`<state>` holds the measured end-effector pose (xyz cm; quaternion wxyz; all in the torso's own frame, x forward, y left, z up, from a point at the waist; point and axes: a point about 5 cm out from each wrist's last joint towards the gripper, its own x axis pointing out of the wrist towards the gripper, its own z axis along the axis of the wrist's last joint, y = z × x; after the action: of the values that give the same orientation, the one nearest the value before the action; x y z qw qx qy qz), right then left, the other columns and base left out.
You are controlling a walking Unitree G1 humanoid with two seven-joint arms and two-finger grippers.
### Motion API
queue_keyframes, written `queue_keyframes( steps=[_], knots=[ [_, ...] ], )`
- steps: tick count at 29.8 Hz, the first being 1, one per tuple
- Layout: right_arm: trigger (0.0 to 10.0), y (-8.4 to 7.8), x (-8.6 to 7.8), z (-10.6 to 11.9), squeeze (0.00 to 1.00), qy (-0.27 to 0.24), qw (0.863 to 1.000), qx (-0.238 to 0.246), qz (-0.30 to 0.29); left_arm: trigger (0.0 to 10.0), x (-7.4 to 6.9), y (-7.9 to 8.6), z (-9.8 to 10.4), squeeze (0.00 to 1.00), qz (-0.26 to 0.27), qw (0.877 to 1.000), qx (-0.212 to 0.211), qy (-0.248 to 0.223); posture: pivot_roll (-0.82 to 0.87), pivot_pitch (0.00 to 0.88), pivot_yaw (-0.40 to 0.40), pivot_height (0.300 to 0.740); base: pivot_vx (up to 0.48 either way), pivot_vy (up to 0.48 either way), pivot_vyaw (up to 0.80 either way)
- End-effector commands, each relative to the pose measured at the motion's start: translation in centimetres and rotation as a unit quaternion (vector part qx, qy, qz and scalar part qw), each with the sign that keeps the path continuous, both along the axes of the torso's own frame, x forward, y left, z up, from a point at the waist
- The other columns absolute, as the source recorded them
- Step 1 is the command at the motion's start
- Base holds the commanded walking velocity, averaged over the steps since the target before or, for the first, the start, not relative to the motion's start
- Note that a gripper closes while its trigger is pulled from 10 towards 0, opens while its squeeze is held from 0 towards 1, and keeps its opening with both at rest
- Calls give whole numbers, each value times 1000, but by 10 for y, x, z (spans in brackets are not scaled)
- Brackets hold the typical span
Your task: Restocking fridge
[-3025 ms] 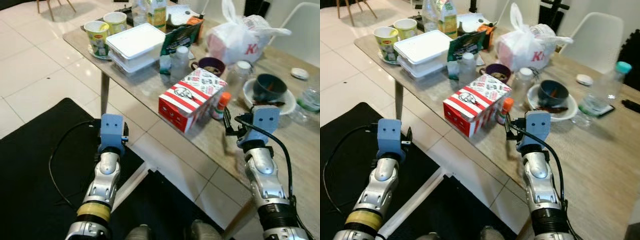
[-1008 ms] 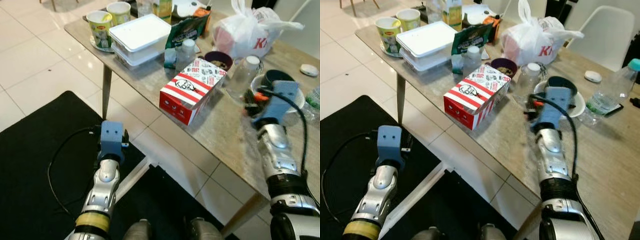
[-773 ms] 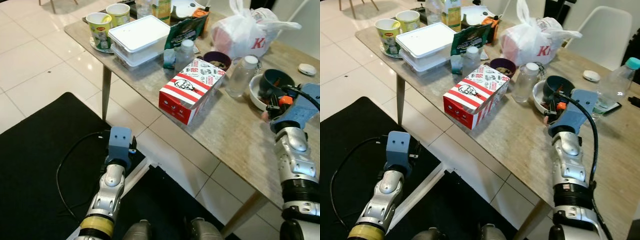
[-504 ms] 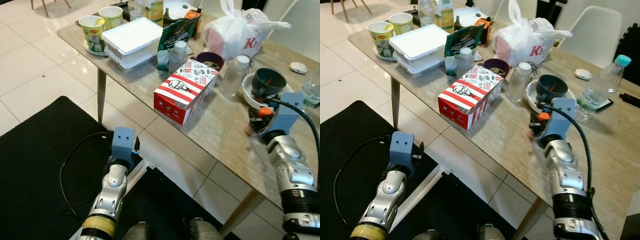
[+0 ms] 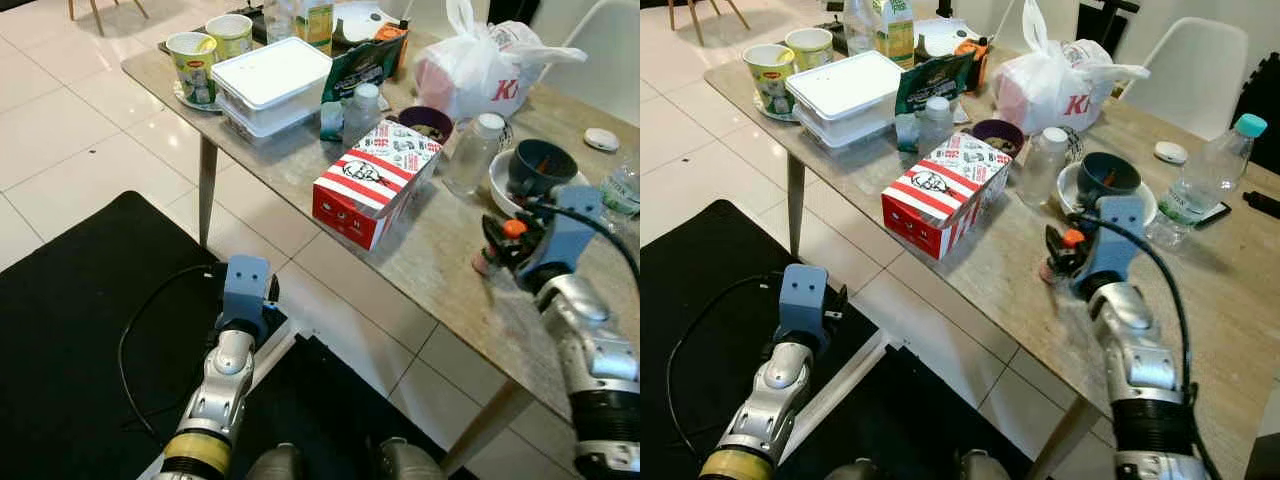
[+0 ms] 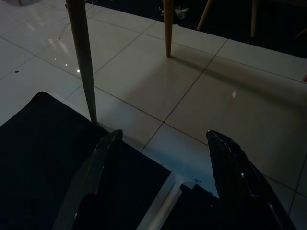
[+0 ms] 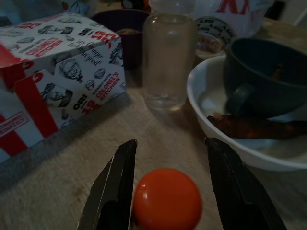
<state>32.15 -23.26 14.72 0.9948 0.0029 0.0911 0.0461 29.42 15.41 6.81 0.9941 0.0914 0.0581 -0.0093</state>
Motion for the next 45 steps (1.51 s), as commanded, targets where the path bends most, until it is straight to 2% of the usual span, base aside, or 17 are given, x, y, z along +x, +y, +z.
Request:
queue_keyframes(
  steps=[1, 4, 7, 11, 13, 19, 30, 31, 32, 33, 34, 35, 36, 37, 44, 45],
  knots=[
    [10000, -6, -4, 2, 0, 7, 1000, -10, 2, 10000, -6, -3, -9, 0, -2, 1000, 2, 18, -10, 127, -52, 740, 0, 0, 0],
    [10000, -15, -9, 9, 0, 26, 998, -50, 34, 10000, -7, -2, -9, 0, -2, 1000, 4, 18, -6, 130, -53, 740, 0, 0, 0],
    [10000, -18, -16, 13, 0, 39, 995, -64, 65, 10000, -8, 0, -10, 0, 0, 1000, 6, 19, -7, 132, -53, 740, 0, 0, 0],
    [10000, -19, -20, 16, 0, 44, 995, -43, 84, 10000, -8, 0, -10, 0, 1, 1000, 6, 19, -6, 132, -53, 740, 0, 0, 0],
    [10000, -17, -23, 16, 0, 49, 993, -11, 106, 10000, -7, 0, -10, 0, 1, 1000, 6, 18, -6, 131, -53, 740, 0, 0, 0],
    [10000, -24, -25, 13, 0, 55, 993, 31, 96, 10000, -7, 0, -9, 0, 0, 1000, 6, 16, -4, 131, -54, 740, 0, 0, 0],
    [10000, -30, -27, 9, 0, 70, 994, 31, 84, 10000, -6, 1, -9, 0, 2, 1000, 7, 16, -3, 131, -52, 740, 0, 0, 0],
    [9725, -31, -28, 7, 0, 74, 993, 28, 84, 10000, -6, 1, -8, 0, 2, 1000, 7, 15, -3, 131, -51, 740, 0, 0, 0],
    [8706, -31, -28, 5, 0, 78, 993, 26, 83, 10000, -6, 1, -8, 0, 2, 1000, 7, 15, -3, 131, -51, 740, 0, 0, 0],
    [8706, -31, -28, 5, 0, 78, 993, 26, 83, 10000, -6, 1, -8, 0, 2, 1000, 7, 15, -3, 131, -51, 740, 0, 0, 0],
    [5333, -33, -29, 2, 0, 84, 993, 24, 79, 10000, -6, 2, -8, 0, 2, 1000, 7, 15, -4, 130, -50, 740, 0, 0, 0],
    [627, -34, -29, 1, 0, 85, 993, 25, 76, 10000, -5, 2, -8, 0, 3, 1000, 7, 14, -3, 130, -50, 740, 0, 0, 0],
    [627, -34, -29, 1, 0, 85, 993, 25, 76, 10000, -5, 2, -8, 0, 3, 1000, 7, 14, -3, 130, -50, 740, 0, 0, 0],
    [0, -35, -29, 0, 0, 86, 993, 27, 73, 10000, -5, 2, -7, 0, 3, 1000, 7, 14, -2, 130, -50, 740, 0, 0, 0],
    [0, -39, -26, 3, 0, 74, 995, 31, 55, 10000, -4, 2, -7, 0, 3, 1000, 7, 13, -4, 128, -49, 740, 0, 0, 0],
    [2157, -39, -25, 5, 0, 65, 996, 29, 53, 10000, -4, 2, -7, 0, 3, 1000, 6, 13, -4, 128, -49, 740, 0, 0, 0]
  ],
)
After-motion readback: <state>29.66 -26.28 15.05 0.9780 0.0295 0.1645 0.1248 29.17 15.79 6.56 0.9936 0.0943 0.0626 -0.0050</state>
